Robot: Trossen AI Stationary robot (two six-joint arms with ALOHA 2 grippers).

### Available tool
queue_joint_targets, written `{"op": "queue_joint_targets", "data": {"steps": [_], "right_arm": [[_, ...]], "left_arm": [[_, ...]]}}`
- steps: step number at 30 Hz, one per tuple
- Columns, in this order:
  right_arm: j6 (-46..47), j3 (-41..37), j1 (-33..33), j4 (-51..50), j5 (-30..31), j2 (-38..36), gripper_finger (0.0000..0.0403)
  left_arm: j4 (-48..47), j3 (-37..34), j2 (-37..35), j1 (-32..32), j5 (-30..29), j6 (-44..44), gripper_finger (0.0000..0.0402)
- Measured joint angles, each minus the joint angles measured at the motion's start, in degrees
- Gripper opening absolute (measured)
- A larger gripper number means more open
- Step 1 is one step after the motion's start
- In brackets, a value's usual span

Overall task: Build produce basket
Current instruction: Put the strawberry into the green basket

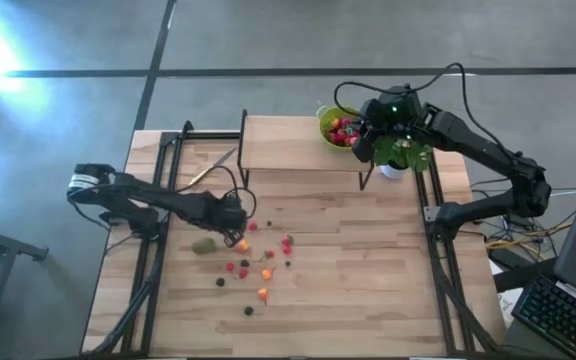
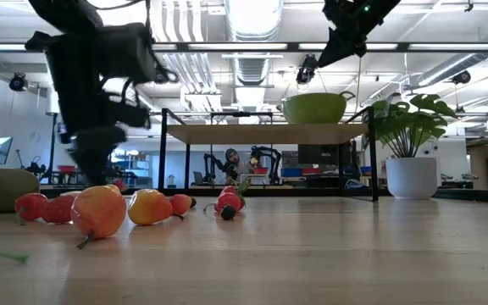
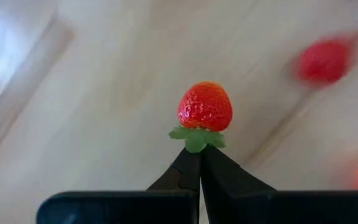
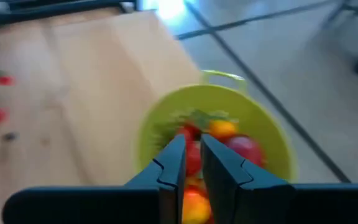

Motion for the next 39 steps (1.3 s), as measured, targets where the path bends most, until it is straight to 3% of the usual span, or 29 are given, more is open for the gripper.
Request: {"op": "queue_joint_targets", "data": {"steps": [4,14,20,30,39], "right_arm": [[-0.5,-0.21,1.81,-1.13,-4.75,0.0,0.0053],[-3.05,-3.36,13.1,-1.03,-5.18,-0.01,0.0097],[-0.82,-4.46,20.33,-0.52,-5.16,-0.01,0.0121],[4.24,-5.54,27.42,2.51,-4.63,-0.01,0.0168],[7.36,-7.46,28.41,4.31,-4.49,-0.03,0.0207]], "left_arm": [[10.21,0.02,-1.81,0.0,-0.25,4.66,0.0002],[42.33,0.07,-2.92,0.0,0.26,20.94,0.0003],[55.96,0.07,-2.92,0.28,2.49,27.99,0.0002],[64.76,2.21,1.03,2.0,5.39,32.81,0.0003],[64.99,12.9,9.62,2.32,6.86,42.12,0.0003]]}}
